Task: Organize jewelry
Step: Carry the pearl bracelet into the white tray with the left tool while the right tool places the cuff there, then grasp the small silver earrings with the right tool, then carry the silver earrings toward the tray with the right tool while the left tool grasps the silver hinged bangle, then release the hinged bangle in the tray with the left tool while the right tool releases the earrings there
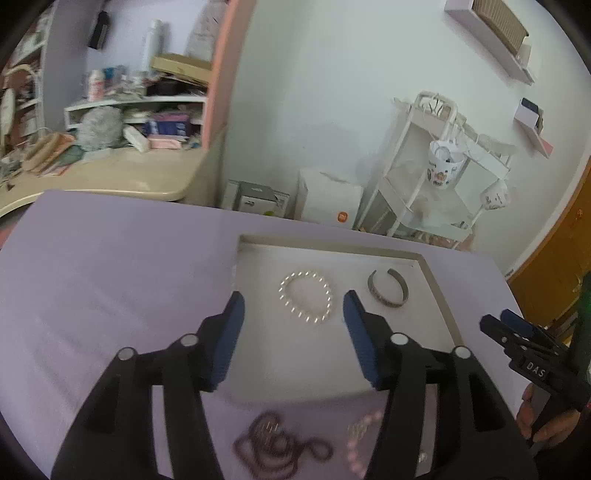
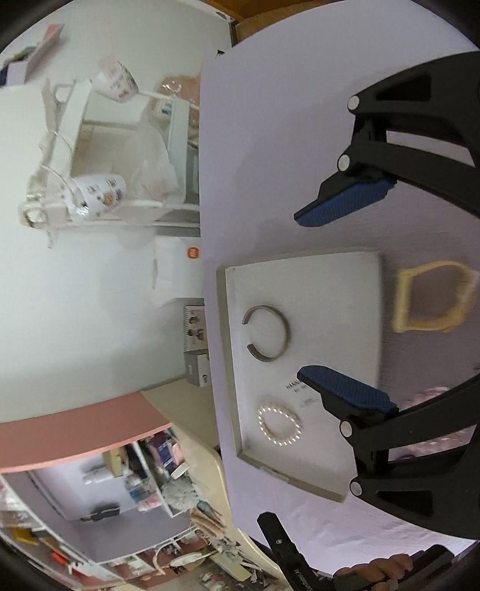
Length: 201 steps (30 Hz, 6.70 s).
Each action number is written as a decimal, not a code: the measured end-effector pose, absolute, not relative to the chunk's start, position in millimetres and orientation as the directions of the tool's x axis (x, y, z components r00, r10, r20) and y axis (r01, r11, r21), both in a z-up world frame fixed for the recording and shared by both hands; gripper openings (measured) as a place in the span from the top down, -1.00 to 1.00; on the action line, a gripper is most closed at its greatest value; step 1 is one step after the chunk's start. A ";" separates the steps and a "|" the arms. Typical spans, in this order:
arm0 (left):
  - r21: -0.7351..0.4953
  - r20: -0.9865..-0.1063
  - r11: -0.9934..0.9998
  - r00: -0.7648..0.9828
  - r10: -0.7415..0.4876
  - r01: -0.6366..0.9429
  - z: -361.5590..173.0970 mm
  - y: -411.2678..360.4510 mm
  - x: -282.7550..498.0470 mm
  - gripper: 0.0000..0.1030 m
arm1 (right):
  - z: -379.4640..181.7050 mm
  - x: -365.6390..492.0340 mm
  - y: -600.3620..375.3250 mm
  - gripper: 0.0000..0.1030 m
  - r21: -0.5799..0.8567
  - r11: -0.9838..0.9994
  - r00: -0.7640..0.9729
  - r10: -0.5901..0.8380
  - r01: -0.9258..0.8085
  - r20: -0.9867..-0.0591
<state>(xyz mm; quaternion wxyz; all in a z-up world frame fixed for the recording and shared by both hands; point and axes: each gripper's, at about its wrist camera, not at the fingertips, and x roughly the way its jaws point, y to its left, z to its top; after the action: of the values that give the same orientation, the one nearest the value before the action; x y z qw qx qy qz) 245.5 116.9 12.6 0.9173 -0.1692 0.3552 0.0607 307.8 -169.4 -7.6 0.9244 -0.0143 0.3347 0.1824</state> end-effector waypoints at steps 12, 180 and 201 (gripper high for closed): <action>-0.224 -0.607 0.940 0.792 0.071 -0.256 11.6 81.6 142.9 -0.56 | -42.4 224.5 -199.5 -0.53 0.109 0.941 0.736 0.319 -0.320 -0.597; -0.208 -0.733 0.961 0.679 -0.028 -0.185 -29.9 83.7 337.4 -0.34 | -33.7 369.5 -141.7 0.07 0.195 0.925 0.643 0.368 -0.325 -0.671; -0.225 -0.776 0.948 0.629 -0.035 -0.225 -54.8 96.3 366.3 -0.59 | -35.3 366.9 -161.3 0.07 0.219 0.938 0.661 0.345 -0.270 -0.667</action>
<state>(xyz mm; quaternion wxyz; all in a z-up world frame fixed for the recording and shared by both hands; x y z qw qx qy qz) 366.3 96.3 -54.8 0.8897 -0.1523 0.4271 0.0536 366.9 -161.3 -35.3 0.9098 0.0503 0.3757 0.1690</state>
